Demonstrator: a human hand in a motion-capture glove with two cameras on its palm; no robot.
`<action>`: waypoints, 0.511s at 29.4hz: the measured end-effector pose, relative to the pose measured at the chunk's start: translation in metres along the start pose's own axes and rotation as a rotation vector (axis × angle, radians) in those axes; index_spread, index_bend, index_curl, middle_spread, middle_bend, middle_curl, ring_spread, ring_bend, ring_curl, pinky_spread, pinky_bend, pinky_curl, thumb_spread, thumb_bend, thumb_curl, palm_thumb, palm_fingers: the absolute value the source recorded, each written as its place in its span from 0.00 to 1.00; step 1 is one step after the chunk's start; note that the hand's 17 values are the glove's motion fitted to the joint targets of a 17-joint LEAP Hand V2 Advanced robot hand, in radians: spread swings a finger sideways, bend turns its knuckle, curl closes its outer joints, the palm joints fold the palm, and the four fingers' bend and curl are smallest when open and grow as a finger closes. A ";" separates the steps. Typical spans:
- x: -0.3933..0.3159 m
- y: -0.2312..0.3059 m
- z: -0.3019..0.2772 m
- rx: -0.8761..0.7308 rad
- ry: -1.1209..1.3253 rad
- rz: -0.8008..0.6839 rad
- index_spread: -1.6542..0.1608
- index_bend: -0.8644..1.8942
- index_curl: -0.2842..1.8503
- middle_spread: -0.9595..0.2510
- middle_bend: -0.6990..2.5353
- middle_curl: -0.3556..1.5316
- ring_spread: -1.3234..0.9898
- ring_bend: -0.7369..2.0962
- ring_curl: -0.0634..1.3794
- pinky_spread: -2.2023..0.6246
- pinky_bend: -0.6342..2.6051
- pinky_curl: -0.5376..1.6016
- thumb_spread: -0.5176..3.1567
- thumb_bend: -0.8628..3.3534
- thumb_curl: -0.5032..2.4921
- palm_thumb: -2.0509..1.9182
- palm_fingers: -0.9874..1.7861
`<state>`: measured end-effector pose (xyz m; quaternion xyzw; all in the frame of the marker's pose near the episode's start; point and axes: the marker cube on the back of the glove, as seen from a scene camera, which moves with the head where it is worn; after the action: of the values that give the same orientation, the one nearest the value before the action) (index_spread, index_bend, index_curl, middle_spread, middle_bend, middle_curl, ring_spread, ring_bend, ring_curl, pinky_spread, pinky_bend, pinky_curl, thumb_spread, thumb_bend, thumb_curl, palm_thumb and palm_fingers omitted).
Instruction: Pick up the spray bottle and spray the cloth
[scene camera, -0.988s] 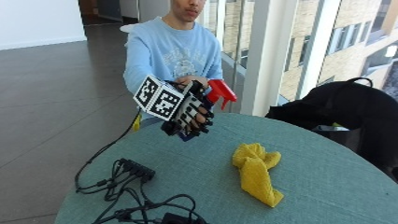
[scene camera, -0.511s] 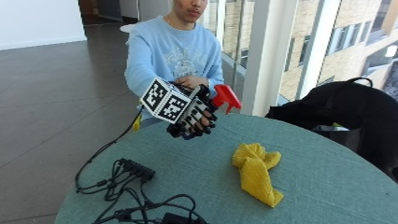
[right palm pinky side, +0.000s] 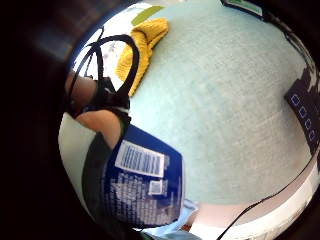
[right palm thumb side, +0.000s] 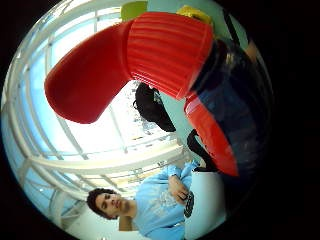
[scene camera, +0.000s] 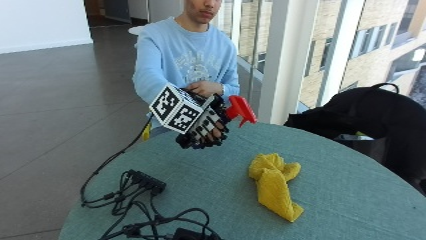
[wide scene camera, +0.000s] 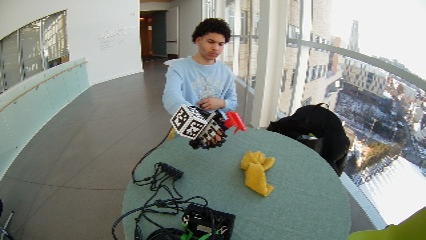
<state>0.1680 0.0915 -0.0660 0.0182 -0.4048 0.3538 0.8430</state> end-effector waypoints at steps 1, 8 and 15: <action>0.001 0.000 0.000 -0.004 0.007 0.001 0.79 0.36 0.32 0.71 0.28 0.45 0.56 0.40 0.33 0.82 0.28 0.43 0.29 0.20 0.41 0.78 0.76; 0.000 0.002 -0.001 -0.012 0.029 0.006 0.79 0.36 0.32 0.72 0.28 0.45 0.56 0.41 0.33 0.82 0.28 0.43 0.28 0.20 0.41 0.78 0.76; -0.001 0.003 -0.004 -0.016 0.039 0.011 0.79 0.37 0.32 0.72 0.28 0.46 0.56 0.41 0.33 0.82 0.28 0.43 0.28 0.20 0.41 0.77 0.76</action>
<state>0.1681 0.0945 -0.0699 0.0026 -0.3911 0.3554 0.8489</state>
